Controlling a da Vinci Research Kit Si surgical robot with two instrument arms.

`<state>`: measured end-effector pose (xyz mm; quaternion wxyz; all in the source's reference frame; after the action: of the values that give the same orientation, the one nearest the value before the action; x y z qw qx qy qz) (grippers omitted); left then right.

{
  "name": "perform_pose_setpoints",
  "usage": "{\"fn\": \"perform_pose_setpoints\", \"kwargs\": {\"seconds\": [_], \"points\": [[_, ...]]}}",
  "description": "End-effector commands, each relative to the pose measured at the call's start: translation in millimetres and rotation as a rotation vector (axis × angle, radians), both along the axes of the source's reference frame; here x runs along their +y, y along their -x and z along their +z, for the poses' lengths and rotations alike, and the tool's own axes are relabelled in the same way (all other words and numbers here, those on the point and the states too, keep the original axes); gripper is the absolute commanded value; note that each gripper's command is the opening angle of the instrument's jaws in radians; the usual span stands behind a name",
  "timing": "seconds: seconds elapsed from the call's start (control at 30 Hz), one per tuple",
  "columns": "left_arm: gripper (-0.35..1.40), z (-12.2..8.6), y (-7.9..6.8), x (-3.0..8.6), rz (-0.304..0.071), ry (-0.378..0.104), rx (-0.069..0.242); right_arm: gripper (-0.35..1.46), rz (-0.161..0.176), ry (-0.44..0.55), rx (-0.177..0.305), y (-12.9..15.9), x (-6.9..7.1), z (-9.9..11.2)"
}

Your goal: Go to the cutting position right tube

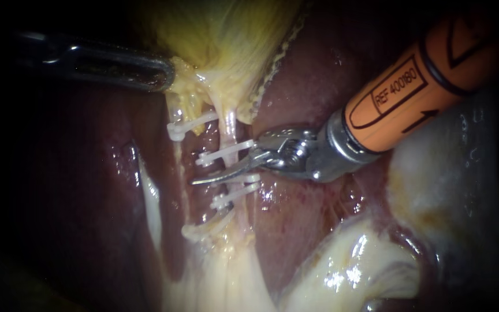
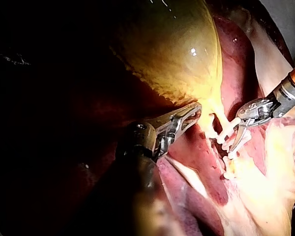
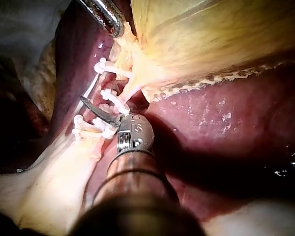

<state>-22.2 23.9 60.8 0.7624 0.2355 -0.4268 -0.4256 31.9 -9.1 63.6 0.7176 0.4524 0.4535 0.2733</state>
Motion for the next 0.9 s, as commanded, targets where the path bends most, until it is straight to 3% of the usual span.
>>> {"fn": "perform_pose_setpoints", "kwargs": {"seconds": [0.03,0.23,0.5,0.9], "points": [[-0.35,0.0,0.0,0.0,0.000,0.000,0.000,1.43,0.004,-0.009,0.006,0.0,0.0,-0.3],[-0.35,0.0,-0.1,0.0,0.001,0.000,0.000,1.43,0.030,-0.047,0.079,-0.3,-0.2,-3.2],[-0.35,-0.1,-0.2,0.0,0.001,0.000,0.000,1.43,0.007,-0.069,0.128,-0.9,-0.4,-8.2],[-0.35,-0.1,-0.2,0.1,0.001,-0.001,0.000,1.43,0.008,-0.068,0.128,-0.9,-0.3,-8.2]]}}
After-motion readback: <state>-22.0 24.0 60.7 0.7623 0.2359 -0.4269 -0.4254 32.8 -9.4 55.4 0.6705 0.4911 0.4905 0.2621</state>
